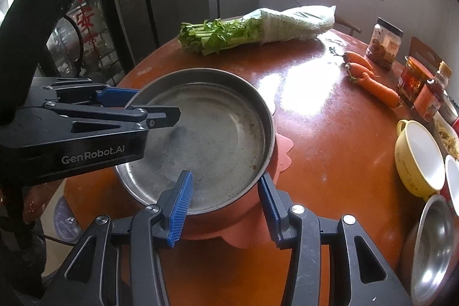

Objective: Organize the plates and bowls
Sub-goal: 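Lower the held steel tray onto the pink plate stack with the left tool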

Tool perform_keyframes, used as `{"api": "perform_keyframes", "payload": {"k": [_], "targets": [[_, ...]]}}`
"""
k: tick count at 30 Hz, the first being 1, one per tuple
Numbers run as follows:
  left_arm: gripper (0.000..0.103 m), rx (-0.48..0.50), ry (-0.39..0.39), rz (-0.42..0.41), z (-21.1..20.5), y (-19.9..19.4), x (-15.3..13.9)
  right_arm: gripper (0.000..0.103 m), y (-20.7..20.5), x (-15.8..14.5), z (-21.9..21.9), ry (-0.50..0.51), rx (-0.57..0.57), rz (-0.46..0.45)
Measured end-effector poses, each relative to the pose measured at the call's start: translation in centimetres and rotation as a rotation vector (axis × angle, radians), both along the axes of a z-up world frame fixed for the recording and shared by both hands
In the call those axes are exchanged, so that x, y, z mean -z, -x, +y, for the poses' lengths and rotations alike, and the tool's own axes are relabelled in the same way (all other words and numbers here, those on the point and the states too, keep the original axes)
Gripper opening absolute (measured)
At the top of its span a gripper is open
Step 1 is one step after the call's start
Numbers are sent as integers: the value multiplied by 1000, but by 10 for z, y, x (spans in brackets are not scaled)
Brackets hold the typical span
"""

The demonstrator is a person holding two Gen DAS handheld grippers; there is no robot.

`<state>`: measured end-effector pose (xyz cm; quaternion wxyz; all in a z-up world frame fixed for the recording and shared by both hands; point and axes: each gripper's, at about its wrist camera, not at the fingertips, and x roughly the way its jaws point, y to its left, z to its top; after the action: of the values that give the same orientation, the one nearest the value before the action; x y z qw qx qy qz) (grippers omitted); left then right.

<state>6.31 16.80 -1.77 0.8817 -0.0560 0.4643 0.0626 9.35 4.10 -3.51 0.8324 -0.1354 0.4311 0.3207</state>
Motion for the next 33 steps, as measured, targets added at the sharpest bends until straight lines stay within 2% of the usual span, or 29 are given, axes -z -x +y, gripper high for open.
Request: {"api": "perform_keyframes", "payload": {"k": [22, 33], "targets": [[42, 40, 23, 17, -8, -4, 5, 52, -1, -1, -6, 33, 8, -5], [43, 38, -10, 15, -12, -9, 5, 54, 0, -4, -11, 44, 15, -20]]}}
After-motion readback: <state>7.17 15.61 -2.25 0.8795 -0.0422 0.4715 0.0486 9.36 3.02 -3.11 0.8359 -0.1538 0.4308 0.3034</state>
